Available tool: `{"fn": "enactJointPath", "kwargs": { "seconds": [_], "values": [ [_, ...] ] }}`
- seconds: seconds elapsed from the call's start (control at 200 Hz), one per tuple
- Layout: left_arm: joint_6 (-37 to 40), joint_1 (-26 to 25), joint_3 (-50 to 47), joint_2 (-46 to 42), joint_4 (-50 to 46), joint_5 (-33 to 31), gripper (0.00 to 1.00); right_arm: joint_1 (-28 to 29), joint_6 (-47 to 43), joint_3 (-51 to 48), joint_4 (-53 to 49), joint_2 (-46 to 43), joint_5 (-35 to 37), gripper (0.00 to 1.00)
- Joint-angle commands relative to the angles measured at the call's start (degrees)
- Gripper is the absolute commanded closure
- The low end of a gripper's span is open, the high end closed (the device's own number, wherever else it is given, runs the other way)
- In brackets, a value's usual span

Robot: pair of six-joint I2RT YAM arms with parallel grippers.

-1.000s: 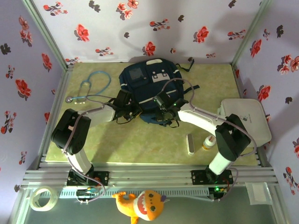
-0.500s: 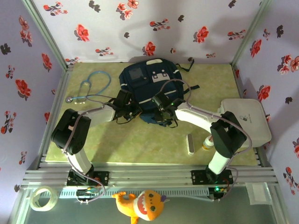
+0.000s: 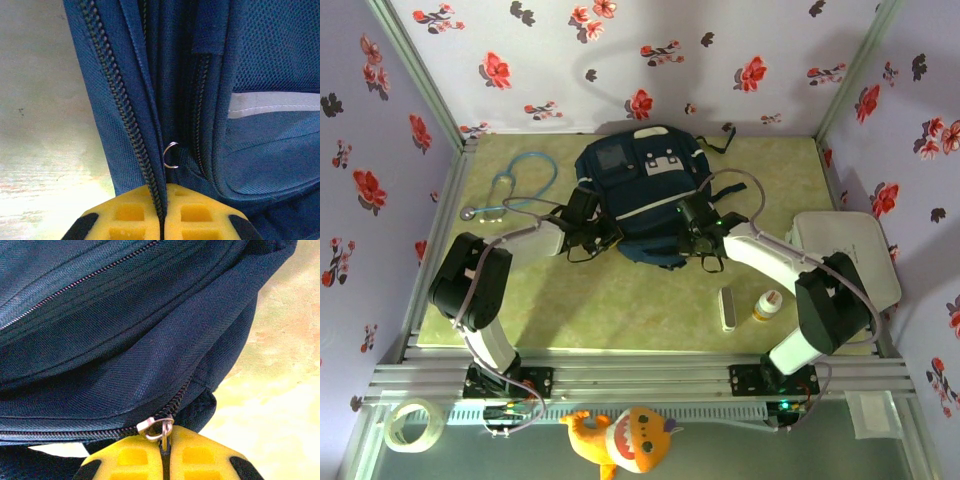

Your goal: Pack the student bag

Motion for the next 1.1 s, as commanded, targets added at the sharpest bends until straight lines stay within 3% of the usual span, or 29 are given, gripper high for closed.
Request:
{"fn": "enactJointPath", "kwargs": {
  "seconds": [0.0,0.09,0.18,0.32,0.505,0.75,0.9,1.095],
  "values": [
    [3.3,2.4,1.9,-0.6,-2.0,-3.2,0.96,-1.3,1.6,-0.4,-1.8,-1.7,1.3,1.0],
    [3.5,3.2,1.9,-2.0,-3.1,-3.2,0.86,-0.4,-0.1,0.3,1.2,-1.3,-2.9,1.0],
    [3.8,4.8,1.0,-4.6,-5.1,-4.2,0.67,1.7,-2.5,2.7,3.1,0.1,-6.2,1.0],
    [4.1,7.9,-1.7,-10.4,-8.0,-5.9,0.49,6.8,-6.1,8.6,4.4,4.4,-7.4,1.0],
    [2.3,11.5,-5.5,-18.8,-10.7,-6.9,0.36,10.7,-3.9,14.9,9.0,10.4,-12.3,1.0],
    [-3.3,12.0,-8.1,-23.0,-9.9,-3.8,0.34,14.3,-0.9,19.8,13.9,16.5,-17.7,1.0],
    [-9.7,10.6,-9.3,-21.8,-9.8,-4.1,0.48,15.5,-0.9,20.6,13.9,18.4,-17.8,1.0],
    [-10.3,9.3,-7.6,-18.3,-8.6,-4.3,0.59,16.1,-1.2,20.0,14.0,19.1,-17.1,1.0]
  ]
}}
